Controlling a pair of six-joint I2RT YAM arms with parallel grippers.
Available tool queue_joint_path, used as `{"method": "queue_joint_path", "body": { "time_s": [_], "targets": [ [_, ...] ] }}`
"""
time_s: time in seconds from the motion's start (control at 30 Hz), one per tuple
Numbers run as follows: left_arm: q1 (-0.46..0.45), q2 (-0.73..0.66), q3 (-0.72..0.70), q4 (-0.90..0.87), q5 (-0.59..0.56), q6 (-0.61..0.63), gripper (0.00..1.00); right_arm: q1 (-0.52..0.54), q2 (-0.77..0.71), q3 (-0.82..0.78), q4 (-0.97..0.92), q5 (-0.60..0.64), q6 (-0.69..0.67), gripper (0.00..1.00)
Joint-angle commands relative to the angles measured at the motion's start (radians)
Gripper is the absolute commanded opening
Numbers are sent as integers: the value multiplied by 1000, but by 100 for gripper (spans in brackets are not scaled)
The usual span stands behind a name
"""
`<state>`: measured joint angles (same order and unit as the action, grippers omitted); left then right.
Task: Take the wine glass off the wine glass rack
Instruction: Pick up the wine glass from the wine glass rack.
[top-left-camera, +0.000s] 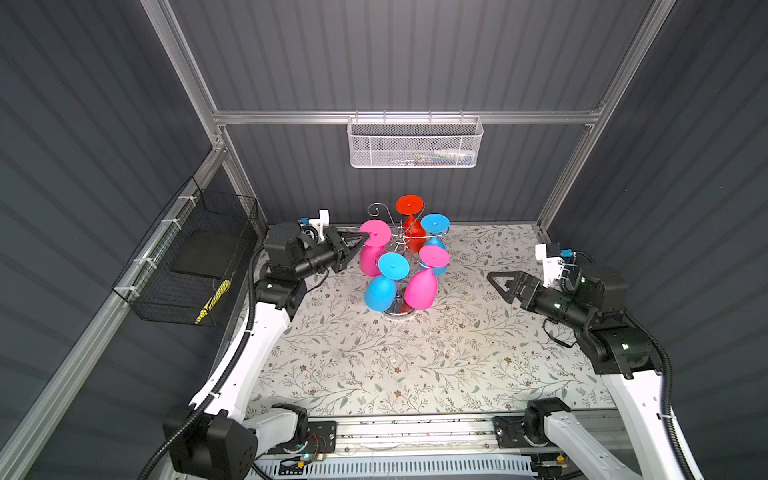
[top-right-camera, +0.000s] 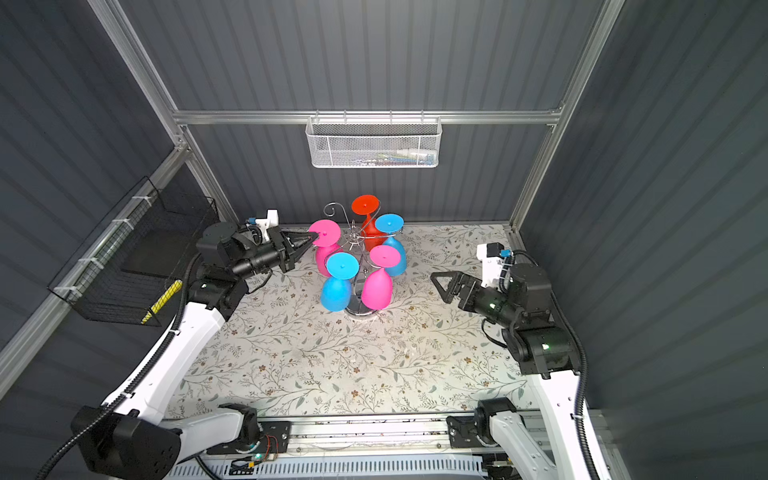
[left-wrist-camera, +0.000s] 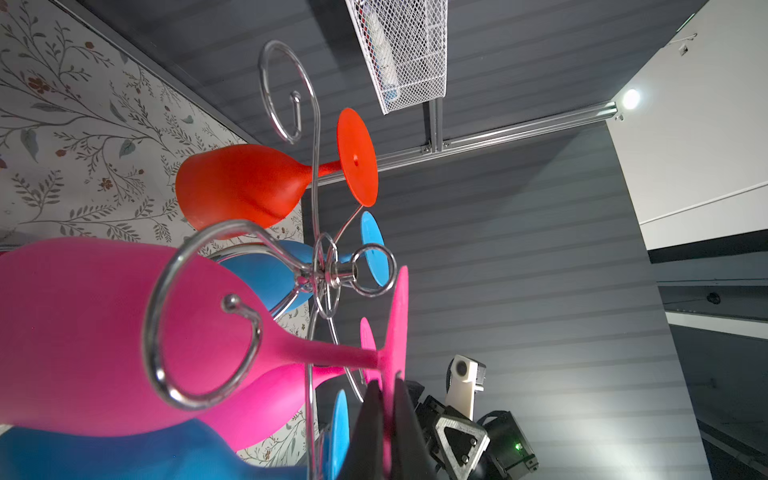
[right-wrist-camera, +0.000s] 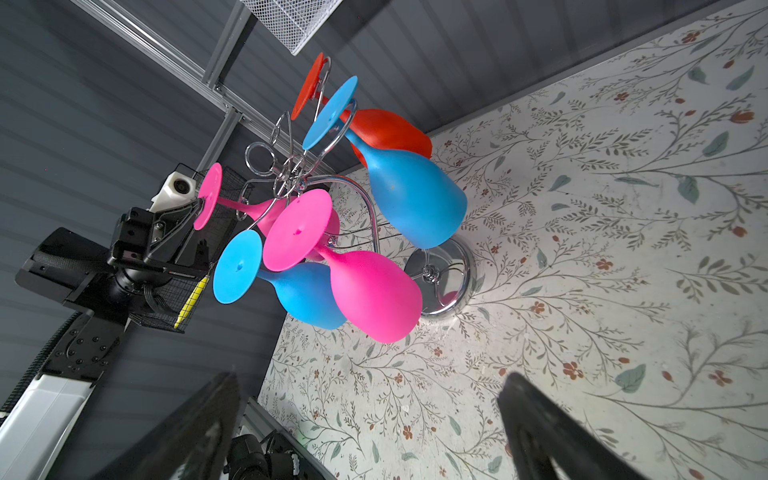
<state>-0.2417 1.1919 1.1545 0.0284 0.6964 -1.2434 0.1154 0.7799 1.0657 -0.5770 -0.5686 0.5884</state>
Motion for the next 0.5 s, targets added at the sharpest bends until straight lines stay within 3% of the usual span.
{"method": "queue_joint_path", "body": {
  "time_s": [0.0, 0.47],
  "targets": [
    [-3, -44, -18, -63, -14, 50, 0, 6, -12, -12, 3, -1, 7, 99],
    [-2, -163, -75, -198, -102, 103, 0, 14, -33, -20, -7, 2, 14, 99]
  ]
}}
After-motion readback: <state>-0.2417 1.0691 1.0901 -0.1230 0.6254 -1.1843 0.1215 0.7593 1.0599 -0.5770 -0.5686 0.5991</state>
